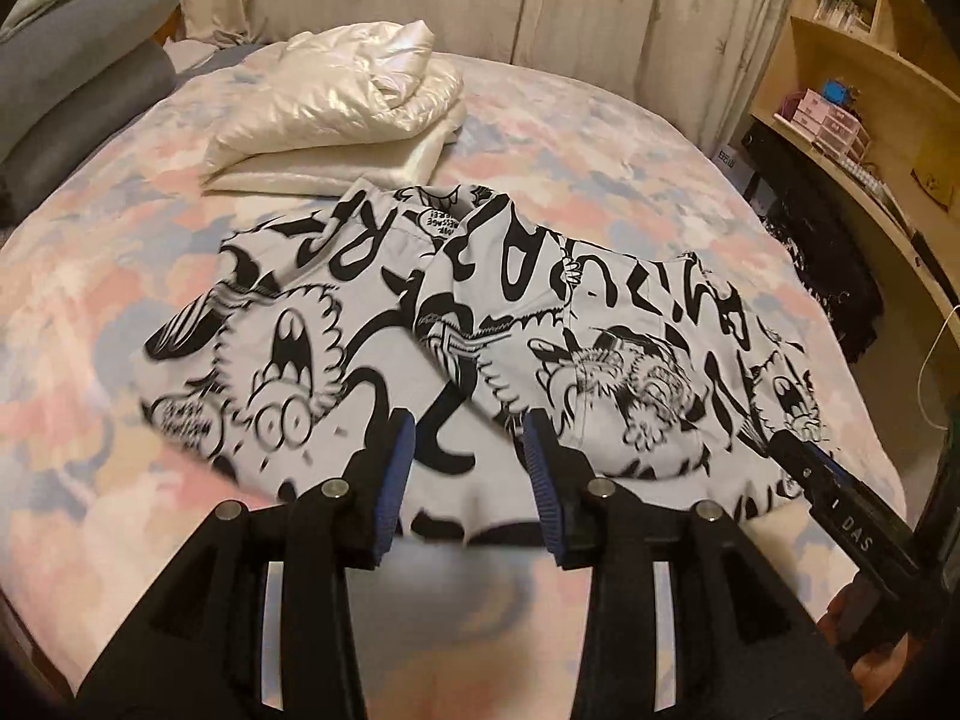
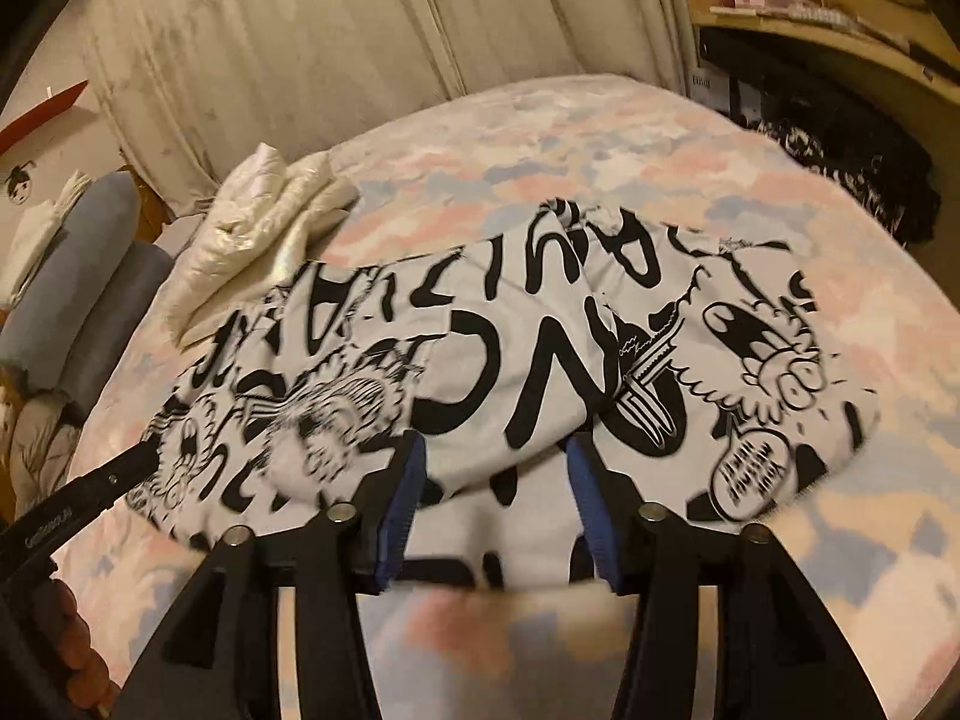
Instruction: Fold large clothes
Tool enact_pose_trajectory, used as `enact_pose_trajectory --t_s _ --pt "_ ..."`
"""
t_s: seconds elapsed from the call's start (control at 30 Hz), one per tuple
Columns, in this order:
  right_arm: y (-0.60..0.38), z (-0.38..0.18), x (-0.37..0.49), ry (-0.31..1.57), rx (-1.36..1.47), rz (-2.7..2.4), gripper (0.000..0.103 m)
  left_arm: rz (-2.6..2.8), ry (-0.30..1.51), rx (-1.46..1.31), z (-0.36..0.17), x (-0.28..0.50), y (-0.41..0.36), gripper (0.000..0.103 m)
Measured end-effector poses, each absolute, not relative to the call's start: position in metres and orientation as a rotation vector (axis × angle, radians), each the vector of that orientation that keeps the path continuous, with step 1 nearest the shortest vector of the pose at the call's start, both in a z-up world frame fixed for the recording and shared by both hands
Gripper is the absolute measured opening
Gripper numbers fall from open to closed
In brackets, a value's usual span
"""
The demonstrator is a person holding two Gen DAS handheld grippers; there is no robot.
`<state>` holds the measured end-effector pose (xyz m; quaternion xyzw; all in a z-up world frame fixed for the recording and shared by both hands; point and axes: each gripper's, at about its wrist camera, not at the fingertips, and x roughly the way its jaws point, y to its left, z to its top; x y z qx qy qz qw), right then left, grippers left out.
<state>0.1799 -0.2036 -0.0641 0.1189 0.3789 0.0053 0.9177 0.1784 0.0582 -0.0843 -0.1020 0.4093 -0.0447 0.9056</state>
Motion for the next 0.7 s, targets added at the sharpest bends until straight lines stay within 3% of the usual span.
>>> enact_pose_trajectory --t_s 0.23,0.37,0.7 --pt "-0.187 -0.035 0.126 0.720 0.206 0.040 0.053 -0.094 0.843 -0.236 -0.073 0.143 0.065 0.037" --pt "-0.175 -0.027 0.108 0.697 0.176 0.059 0.053 -0.096 0.851 -0.264 -0.076 0.132 0.070 0.045" --pt "-0.164 -0.039 0.103 0.712 0.146 0.112 0.053 -0.160 0.908 -0.481 -0.123 0.124 0.099 0.052"
